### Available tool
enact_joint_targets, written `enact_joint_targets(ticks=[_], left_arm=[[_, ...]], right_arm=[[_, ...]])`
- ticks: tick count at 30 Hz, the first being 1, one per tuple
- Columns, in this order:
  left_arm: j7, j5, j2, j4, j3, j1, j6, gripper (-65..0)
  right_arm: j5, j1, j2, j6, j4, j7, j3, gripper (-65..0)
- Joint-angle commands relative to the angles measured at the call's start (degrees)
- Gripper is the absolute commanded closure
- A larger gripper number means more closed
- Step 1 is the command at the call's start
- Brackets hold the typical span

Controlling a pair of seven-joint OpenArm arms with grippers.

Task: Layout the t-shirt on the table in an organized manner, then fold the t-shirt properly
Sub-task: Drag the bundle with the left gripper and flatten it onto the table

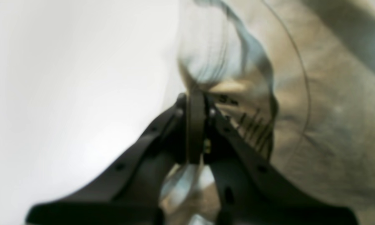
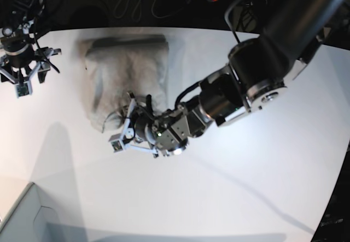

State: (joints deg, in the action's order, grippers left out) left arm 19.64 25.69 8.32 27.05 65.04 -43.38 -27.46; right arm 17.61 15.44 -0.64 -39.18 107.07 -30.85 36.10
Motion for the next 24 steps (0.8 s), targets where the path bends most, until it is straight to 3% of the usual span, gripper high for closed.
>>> enact_joint_targets(ticks=[1,13,15,20,22,24], left_arm=[[-1.1,0.4,0.7,1.0,-0.2,-1.9,-0.2,-0.4],[-1.1,0.4,0.7,1.1,2.4,-2.1,-0.2,-0.8],[-1.0,0.4,0.7,1.1,2.4,-2.1,0.3,-4.8],[-1.1,0.4,0.7,1.1,2.1,-3.1,0.5,-28.8],[-1.1,0.4,0.7,1.1,2.0,-3.5,0.5,-32.9],[-1.1,0.6,0.7,1.1,1.9,-4.4,0.5,-33.0]], right_arm=[[-0.4,-0.2,0.5,-0.8,0.8,1.1,0.3,-33.4],[-0.4,-0.5,-1.0,-0.8,0.9,1.4,-0.3,-33.5],[-0.4,-0.5,-1.0,-0.8,0.9,1.4,-0.3,-33.5],[-0.4,-0.5,-1.0,-0.8,0.8,1.4,-0.3,-33.5],[-0.4,-0.5,-1.0,-0.8,0.8,1.4,-0.3,-33.5],[-0.4,-0.5,-1.0,-0.8,0.8,1.4,-0.3,-33.5]])
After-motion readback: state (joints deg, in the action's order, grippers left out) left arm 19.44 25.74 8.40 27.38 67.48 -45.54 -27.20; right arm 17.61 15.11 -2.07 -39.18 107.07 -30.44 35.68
